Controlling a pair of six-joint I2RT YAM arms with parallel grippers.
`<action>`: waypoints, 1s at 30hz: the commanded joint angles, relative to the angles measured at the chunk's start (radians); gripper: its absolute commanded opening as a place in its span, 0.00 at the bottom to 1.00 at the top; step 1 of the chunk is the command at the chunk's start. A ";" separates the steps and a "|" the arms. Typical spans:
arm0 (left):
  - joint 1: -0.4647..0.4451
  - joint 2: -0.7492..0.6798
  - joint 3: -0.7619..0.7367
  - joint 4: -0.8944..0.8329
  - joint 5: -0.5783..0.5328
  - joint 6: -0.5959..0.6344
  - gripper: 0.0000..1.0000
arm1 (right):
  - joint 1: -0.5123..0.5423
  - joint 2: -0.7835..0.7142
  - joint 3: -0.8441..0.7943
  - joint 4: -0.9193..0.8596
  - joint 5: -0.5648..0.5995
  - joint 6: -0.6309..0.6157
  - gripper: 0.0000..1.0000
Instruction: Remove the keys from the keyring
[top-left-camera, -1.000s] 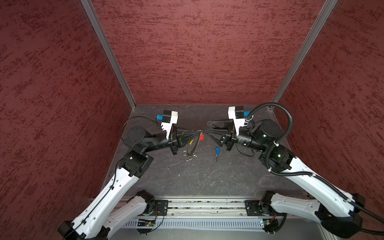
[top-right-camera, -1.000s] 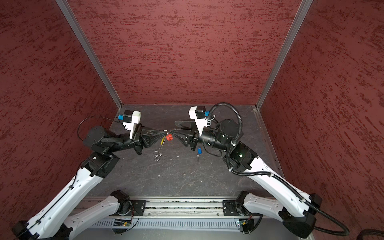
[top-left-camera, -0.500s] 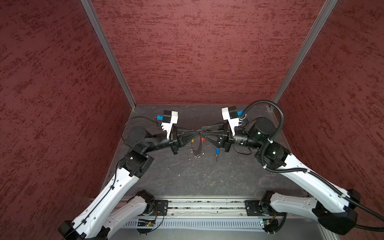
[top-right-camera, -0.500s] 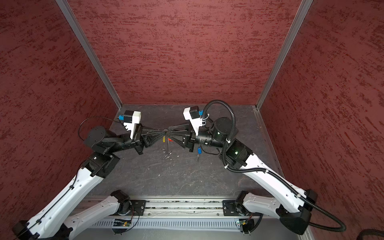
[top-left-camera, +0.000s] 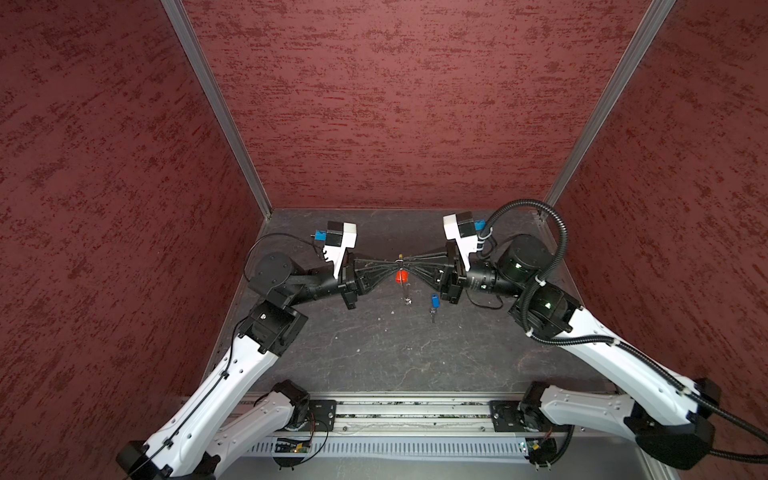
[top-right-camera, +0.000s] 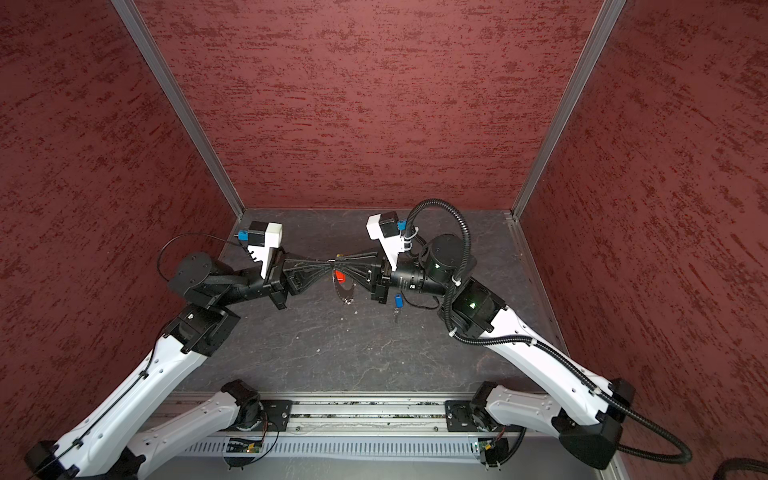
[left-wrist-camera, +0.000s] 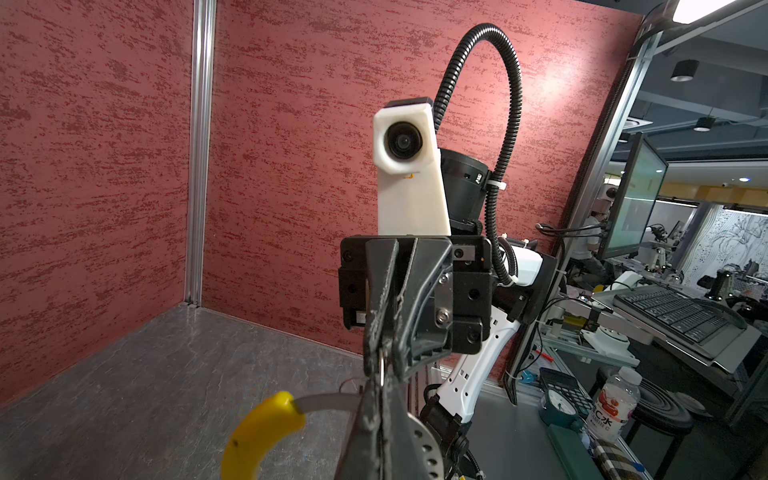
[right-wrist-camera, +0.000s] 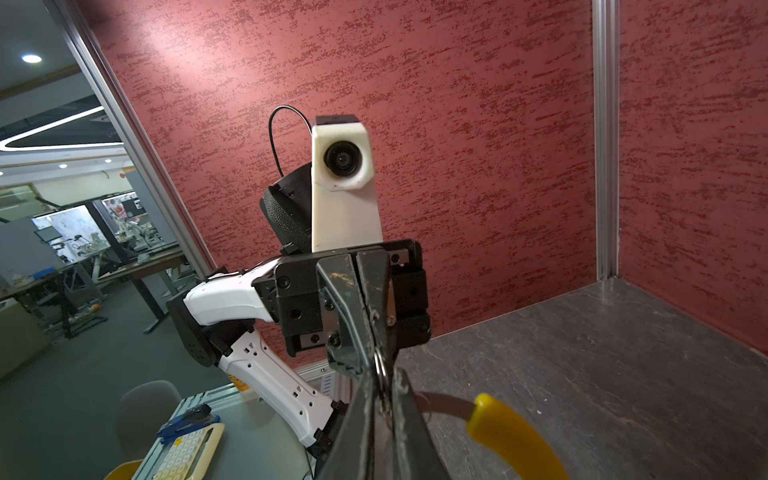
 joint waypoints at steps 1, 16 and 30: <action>-0.004 -0.013 -0.011 0.002 -0.021 0.013 0.00 | -0.001 -0.003 0.029 0.017 -0.003 -0.008 0.07; 0.000 -0.014 0.008 -0.058 -0.048 0.014 0.17 | -0.022 -0.029 0.021 -0.032 0.000 -0.040 0.00; 0.045 0.054 0.143 -0.304 0.087 0.043 0.52 | -0.072 -0.027 0.066 -0.266 -0.097 -0.139 0.00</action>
